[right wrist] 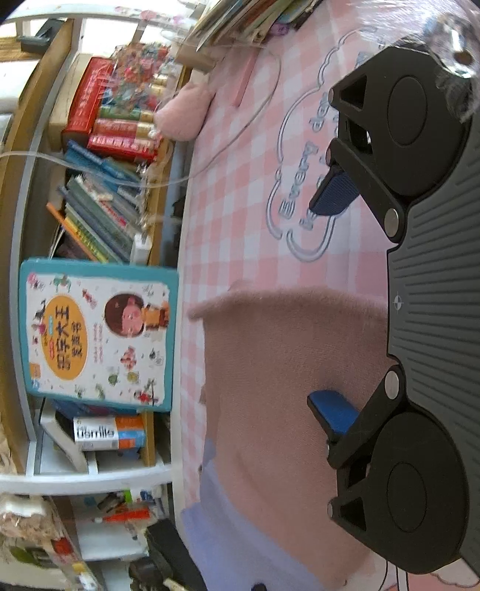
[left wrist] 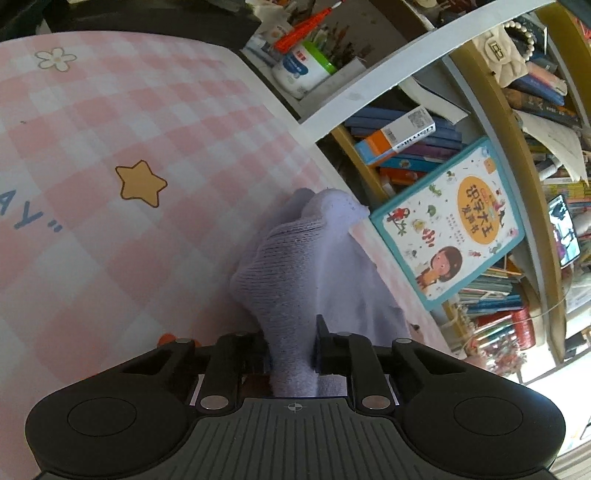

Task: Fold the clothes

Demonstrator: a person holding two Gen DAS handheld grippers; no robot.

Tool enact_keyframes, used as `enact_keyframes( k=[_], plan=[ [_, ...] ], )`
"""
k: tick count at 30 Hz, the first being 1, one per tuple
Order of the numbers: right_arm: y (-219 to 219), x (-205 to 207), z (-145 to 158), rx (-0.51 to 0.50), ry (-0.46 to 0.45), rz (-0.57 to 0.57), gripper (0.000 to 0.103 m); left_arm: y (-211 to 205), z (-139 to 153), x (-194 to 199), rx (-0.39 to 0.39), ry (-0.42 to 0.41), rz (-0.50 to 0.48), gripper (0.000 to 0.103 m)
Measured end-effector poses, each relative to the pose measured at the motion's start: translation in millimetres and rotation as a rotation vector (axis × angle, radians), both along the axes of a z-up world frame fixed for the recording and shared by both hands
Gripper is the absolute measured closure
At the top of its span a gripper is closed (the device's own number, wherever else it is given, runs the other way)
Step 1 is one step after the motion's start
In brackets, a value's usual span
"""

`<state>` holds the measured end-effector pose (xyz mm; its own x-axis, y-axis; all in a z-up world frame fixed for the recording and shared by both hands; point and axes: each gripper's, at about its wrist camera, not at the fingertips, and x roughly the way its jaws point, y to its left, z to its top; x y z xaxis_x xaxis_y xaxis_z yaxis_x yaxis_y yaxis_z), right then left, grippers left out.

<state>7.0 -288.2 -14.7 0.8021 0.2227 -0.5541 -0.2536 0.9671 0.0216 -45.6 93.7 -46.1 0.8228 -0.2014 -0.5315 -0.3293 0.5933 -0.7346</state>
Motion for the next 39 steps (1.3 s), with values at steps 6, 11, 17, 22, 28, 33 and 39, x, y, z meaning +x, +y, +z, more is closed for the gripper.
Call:
enact_keyframes(
  k=[6, 11, 17, 22, 28, 33, 39],
  plan=[
    [16.2, 10.5, 6.6, 0.105, 0.049, 0.067, 0.055, 21.1, -3.1, 3.2, -0.038, -0.016, 0.006, 0.086],
    [42.7, 25.8, 8.4, 0.113, 0.062, 0.112, 0.059, 46.3, 0.3, -3.2, -0.013, -0.029, 0.063, 0.086],
    [76.8, 37.9, 6.4, 0.127, 0.060, 0.180, 0.058, 71.6, 2.8, -18.5, 0.014, -0.029, 0.135, 0.086],
    [84.3, 39.5, 4.1, 0.121, 0.038, 0.216, 0.056, 77.6, -0.7, -24.3, 0.010, -0.028, 0.150, 0.086],
    [63.8, 36.7, 6.0, 0.148, 0.070, 0.231, 0.056, 76.8, -1.3, -23.2, 0.034, -0.025, 0.141, 0.086],
    [59.1, 31.6, 5.3, 0.136, 0.066, 0.247, 0.059, 73.1, -1.0, -23.6, 0.062, -0.024, 0.145, 0.086],
    [57.7, 31.9, 2.1, 0.152, 0.072, 0.257, 0.058, 68.6, 5.1, -23.5, 0.094, -0.018, 0.144, 0.086]
  ],
)
